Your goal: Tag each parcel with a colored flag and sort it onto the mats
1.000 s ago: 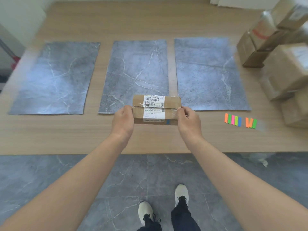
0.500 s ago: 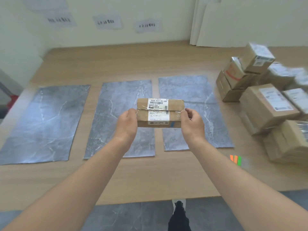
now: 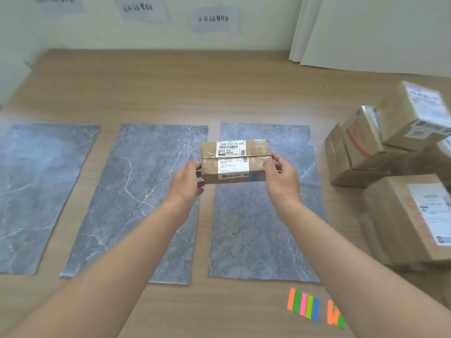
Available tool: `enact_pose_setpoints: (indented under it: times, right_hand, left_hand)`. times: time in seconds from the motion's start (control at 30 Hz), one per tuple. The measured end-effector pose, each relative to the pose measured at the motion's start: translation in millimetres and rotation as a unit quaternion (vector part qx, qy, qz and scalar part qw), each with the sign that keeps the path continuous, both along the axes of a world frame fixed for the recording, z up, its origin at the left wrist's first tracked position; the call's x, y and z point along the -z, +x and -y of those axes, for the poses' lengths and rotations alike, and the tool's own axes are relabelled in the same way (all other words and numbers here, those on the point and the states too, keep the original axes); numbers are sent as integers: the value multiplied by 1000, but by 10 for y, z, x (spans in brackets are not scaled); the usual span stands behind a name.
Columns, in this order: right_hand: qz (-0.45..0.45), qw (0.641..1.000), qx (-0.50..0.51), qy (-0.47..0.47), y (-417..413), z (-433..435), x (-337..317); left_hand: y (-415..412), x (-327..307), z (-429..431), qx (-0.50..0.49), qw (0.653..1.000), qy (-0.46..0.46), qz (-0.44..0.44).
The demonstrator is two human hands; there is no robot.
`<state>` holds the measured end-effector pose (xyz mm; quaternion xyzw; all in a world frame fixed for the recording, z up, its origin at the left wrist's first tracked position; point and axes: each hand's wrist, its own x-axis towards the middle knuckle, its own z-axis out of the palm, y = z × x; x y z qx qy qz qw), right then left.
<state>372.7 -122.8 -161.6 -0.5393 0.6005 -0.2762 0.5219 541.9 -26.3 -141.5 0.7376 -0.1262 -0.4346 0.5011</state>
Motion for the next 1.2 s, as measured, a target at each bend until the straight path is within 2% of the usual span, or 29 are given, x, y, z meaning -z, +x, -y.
enact_pose_setpoints:
  times: [0.23,0.47,0.67,0.9,1.2]
  right_hand:
    - [18,999,23,40,260,648,366]
    - [40,997,65,8,473,995,757]
    - [40,997,70,21,541,1199,900]
    - [17,997,31,68,537,1194,905]
    - [37,998,32,40,400,902,548]
  left_hand:
    - [219,380,759,6,1000,4,-24]
    - [372,746,1255,41,998,6,-44]
    - [449,866,1469,66,996,5,-56]
    - [448,839,1462,87,995,19,-44]
    - [212,433,1218,90,996,3,-1]
